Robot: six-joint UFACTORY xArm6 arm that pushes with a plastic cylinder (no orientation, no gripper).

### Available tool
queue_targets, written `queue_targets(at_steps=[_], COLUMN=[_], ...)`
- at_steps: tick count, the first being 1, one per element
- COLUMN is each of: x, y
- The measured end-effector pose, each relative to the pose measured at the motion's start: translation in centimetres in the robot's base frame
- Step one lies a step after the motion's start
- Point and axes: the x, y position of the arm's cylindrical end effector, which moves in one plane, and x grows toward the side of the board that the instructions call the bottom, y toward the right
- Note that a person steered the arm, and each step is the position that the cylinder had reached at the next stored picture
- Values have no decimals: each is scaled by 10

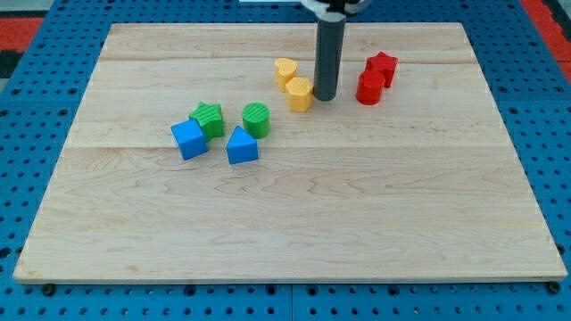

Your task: Move red star into the yellow heart

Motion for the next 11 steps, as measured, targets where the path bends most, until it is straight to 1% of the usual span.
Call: queue_targets(at_steps=[1,2,3,4,5,6,7,8,9,10,11], x=[10,9,-2,-33,-63,-70,-84,-98,-143,-133,-115], y=[39,101,135,119,80,28,33,99,66,13,-4])
